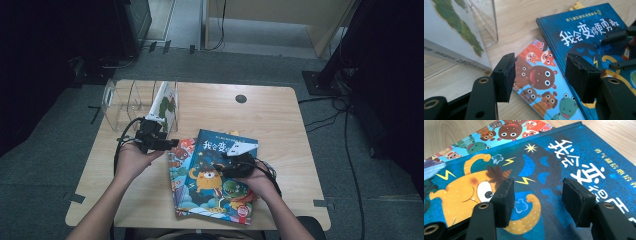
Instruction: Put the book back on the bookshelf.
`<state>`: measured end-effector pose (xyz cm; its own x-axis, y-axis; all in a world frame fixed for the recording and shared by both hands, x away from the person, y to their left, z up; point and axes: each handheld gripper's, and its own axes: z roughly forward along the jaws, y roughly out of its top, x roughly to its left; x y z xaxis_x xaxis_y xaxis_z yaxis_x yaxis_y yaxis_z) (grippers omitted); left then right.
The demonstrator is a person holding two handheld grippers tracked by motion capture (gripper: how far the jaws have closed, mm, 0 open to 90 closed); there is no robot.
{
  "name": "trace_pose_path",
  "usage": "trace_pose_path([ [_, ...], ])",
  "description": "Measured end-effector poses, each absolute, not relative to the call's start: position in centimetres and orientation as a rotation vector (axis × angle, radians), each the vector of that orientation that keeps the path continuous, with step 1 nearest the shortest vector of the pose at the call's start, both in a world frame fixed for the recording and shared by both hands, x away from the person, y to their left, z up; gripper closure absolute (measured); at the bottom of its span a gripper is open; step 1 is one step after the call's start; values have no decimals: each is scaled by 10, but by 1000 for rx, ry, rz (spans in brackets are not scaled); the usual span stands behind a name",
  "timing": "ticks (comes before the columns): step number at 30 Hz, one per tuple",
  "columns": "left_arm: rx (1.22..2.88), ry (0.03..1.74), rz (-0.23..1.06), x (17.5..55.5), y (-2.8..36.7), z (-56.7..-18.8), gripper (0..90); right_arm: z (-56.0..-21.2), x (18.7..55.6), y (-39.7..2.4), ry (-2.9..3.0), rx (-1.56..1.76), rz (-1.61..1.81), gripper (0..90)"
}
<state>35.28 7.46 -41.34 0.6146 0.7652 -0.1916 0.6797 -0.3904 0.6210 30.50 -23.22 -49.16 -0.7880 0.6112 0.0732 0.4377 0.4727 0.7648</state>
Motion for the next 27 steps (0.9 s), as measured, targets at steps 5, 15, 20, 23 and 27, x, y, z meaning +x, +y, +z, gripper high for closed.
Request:
trace_pose_path([
  [5, 2175, 1101, 151, 346, 73, -423, 399, -492, 303, -235, 2504, 910, 1197, 413],
  [15, 2231, 1010, 163, 337, 59, -439, 413, -493, 301, -250, 2462, 1012, 1226, 475],
  [20, 2218, 995, 138, 339, 57, -444, 413, -494, 297, -259, 2441, 1009, 1224, 489],
  [23, 2215, 991, 128, 341, 55, -446, 413, -495, 296, -265, 2425, 1026, 1236, 521],
  [27, 2240, 971, 122, 343, 51, -453, 417, -495, 294, -276, 2388, 1073, 1219, 547],
])
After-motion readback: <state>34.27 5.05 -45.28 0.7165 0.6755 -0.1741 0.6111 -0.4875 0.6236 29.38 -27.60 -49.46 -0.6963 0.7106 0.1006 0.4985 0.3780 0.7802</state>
